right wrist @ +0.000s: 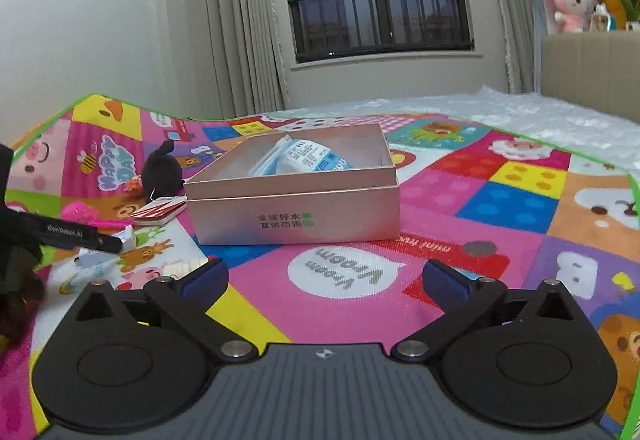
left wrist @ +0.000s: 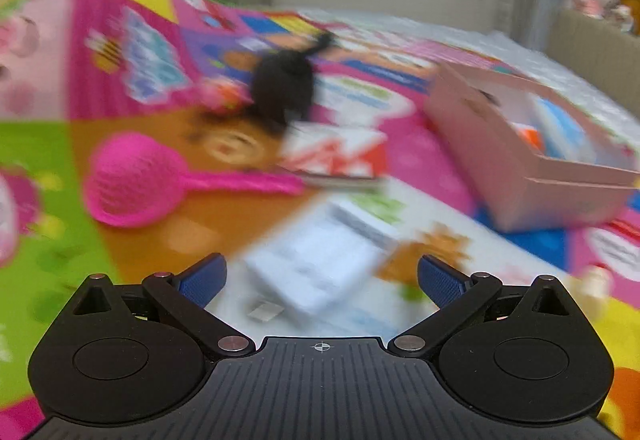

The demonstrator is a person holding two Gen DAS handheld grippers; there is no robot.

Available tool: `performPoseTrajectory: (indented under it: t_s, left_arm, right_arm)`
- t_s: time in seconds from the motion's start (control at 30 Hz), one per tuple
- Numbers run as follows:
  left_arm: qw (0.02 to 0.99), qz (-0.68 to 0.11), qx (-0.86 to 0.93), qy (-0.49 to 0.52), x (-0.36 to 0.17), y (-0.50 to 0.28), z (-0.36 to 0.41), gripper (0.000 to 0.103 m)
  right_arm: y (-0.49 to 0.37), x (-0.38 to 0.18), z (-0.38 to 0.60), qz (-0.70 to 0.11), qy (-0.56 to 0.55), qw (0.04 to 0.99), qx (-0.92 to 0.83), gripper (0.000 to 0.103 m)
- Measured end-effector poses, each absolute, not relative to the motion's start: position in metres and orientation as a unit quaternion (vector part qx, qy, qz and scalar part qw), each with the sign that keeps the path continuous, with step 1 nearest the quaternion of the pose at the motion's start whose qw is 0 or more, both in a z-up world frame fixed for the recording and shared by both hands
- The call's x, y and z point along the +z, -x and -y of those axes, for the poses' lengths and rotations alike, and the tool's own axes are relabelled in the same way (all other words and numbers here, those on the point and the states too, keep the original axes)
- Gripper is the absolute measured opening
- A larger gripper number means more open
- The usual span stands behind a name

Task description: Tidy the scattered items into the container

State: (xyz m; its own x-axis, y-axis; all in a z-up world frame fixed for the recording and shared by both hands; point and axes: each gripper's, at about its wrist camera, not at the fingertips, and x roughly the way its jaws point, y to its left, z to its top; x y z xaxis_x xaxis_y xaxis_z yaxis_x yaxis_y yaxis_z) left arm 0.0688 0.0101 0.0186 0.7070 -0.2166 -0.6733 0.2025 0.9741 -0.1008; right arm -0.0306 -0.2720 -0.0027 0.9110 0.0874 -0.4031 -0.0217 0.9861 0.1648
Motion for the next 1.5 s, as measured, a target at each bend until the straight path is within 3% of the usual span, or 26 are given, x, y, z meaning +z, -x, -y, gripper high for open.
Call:
performPoseTrajectory:
  t_s: [0.13,0.3,0.47,0.5,0.57,0.63,0.77,0.93,1.1,1.2,1.27,1.3,1.4,1.47,1.5]
  left_arm:
    - [0.913,-0.338,-0.23,-0.003,0.024,-0.038,0.012,0.103]
    - [0.941,-0.284,-0.152,-0.106,0.024,-0.025,0.032,0.103]
    - [0.942,-0.312,-0.117,-0.044,0.019,-0.051,0.027,0.102]
    - [0.942,-0.312,-0.115,-0.044,0.019,-0.052,0.027,0.099]
    - [0.939,-0.319,-0.119,-0.049,0.016,-0.057,0.028,0.08]
    - [0.936,-0.326,-0.125,-0.053,0.014,-0.06,0.031,0.078]
    - [0.935,-0.323,-0.134,-0.055,0.014,-0.055,0.032,0.054]
    - [0.93,-0.317,-0.17,-0.071,0.017,-0.023,0.037,0.053]
    - [0.923,-0.313,-0.212,-0.075,0.019,0.029,0.033,0.053]
    - [0.922,-0.312,-0.216,-0.071,0.018,0.051,0.027,0.059]
    - [0.925,-0.31,-0.206,-0.074,0.016,0.056,0.024,0.079]
    - [0.927,-0.31,-0.197,-0.076,0.016,0.056,0.022,0.083]
    - [0.93,-0.315,-0.174,-0.069,0.015,0.051,0.015,0.09]
    - [0.932,-0.317,-0.164,-0.066,0.015,0.048,0.009,0.095]
    - [0.933,-0.316,-0.157,-0.068,0.015,0.047,0.006,0.095]
  right_arm:
    - [0.025,-0.007,0.274,-0.228,-0.094,0.969,0.031,0.103]
    - [0.021,-0.011,0.273,-0.238,-0.095,0.966,0.033,0.103]
    - [0.021,-0.012,0.271,-0.242,-0.09,0.966,0.029,0.103]
    - [0.02,-0.013,0.27,-0.242,-0.088,0.966,0.028,0.103]
    - [0.02,-0.013,0.27,-0.244,-0.086,0.966,0.027,0.103]
    - [0.019,-0.013,0.27,-0.246,-0.084,0.965,0.027,0.103]
    - [0.017,-0.014,0.267,-0.25,-0.077,0.965,0.023,0.103]
    - [0.015,-0.013,0.264,-0.256,-0.066,0.964,0.019,0.103]
    - [0.019,-0.001,0.25,-0.253,-0.026,0.966,0.044,0.103]
    - [0.021,0.008,0.227,-0.257,0.014,0.962,0.095,0.103]
    - [0.017,0.013,0.212,-0.263,0.032,0.957,0.12,0.103]
    - [0.013,0.014,0.204,-0.268,0.04,0.954,0.127,0.101]
    - [-0.009,0.016,0.188,-0.293,0.047,0.944,0.146,0.08]
    - [-0.026,0.014,0.183,-0.315,0.037,0.935,0.157,0.074]
    - [-0.032,0.013,0.181,-0.324,0.034,0.932,0.161,0.066]
